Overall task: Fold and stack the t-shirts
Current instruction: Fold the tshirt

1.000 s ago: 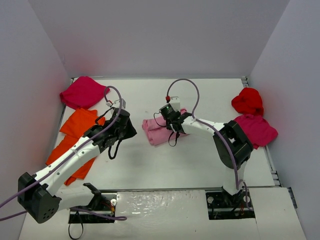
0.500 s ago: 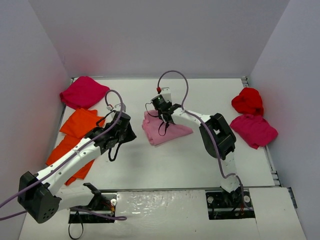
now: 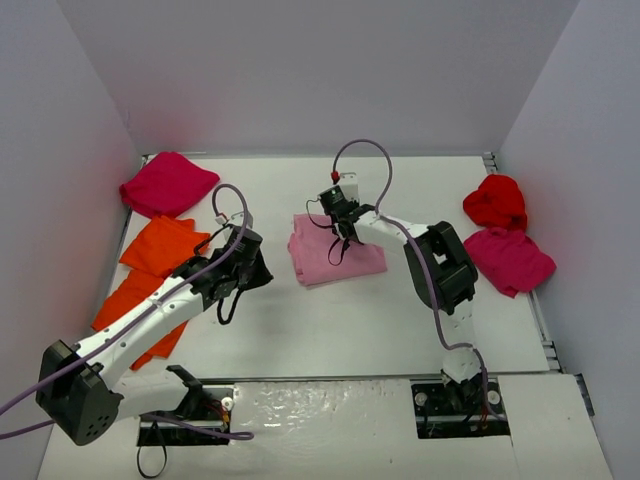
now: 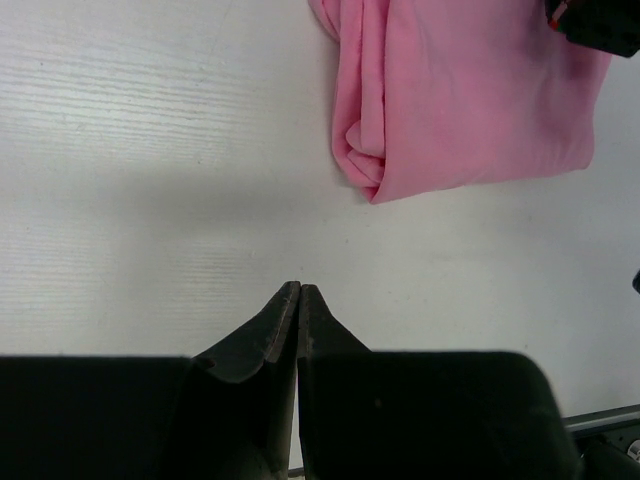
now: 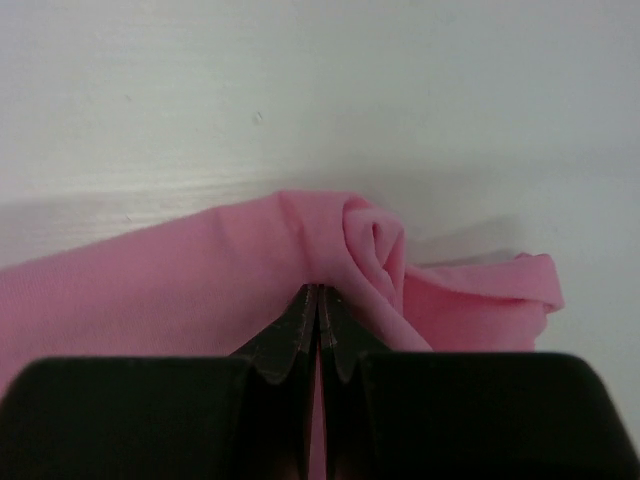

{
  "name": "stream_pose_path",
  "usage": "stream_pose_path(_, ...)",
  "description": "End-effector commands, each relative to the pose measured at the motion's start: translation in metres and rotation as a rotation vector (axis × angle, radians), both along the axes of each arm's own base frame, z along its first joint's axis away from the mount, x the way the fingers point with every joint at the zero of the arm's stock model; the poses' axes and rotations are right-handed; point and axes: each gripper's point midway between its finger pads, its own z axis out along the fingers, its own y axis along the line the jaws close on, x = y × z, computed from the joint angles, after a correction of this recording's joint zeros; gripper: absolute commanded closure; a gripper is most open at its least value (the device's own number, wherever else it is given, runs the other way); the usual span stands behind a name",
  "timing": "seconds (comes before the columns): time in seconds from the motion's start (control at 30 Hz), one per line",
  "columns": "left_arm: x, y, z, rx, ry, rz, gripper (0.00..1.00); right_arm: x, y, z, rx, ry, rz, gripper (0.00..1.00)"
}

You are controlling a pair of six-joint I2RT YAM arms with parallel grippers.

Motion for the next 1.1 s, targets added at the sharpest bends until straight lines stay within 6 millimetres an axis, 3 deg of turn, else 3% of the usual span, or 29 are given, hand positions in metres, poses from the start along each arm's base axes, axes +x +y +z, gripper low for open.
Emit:
stream_pose_path(0.0,0.01,-0.014,0.012,-0.061,-0.042,-0.01,1.0,-0.027,-0.027,0.001,0.033,0.031,-0.055,1.0)
stream_pose_path(0.13,0.012,-0.015,0.015,-0.061,-0.053,-0.01,1.0,-0.066,-0.041,-0.03,0.058,0.132,-0.075,1.0)
stream_pose_path(0.23,0.014,-0.016,0.017,-0.062,-0.061,-0.013,1.0,-0.093,-0.033,-0.04,0.105,0.166,-0.056,1.0)
stream_pose_path(0.37,0.013,-0.016,0.018,-0.061,-0.062,-0.019,1.0,-0.145,-0.014,-0.049,0.106,0.202,-0.009,1.0)
stream_pose_path(0.53,0.011,-0.015,0.016,-0.065,-0.06,-0.018,1.0,-0.232,0.042,-0.055,0.163,0.254,0.12,1.0)
stream_pose_path(0.67,0.008,-0.014,0.014,-0.069,-0.057,-0.021,1.0,-0.299,0.073,-0.051,0.144,0.286,0.218,1.0)
stream_pose_path(0.73,0.006,-0.013,0.013,-0.071,-0.057,-0.021,1.0,-0.309,0.086,-0.035,0.14,0.236,0.242,1.0)
stream_pose_path(0.8,0.004,-0.012,0.014,-0.075,-0.062,-0.018,1.0,-0.314,0.092,-0.02,0.133,0.197,0.255,0.85)
stream_pose_path(0.9,0.002,-0.012,0.016,-0.088,-0.069,-0.018,1.0,-0.305,0.095,0.004,0.136,0.132,0.238,0.63)
stream_pose_path(1.07,-0.005,-0.004,0.019,-0.074,-0.074,-0.017,1.0,-0.285,0.098,0.049,0.157,0.027,0.234,0.49)
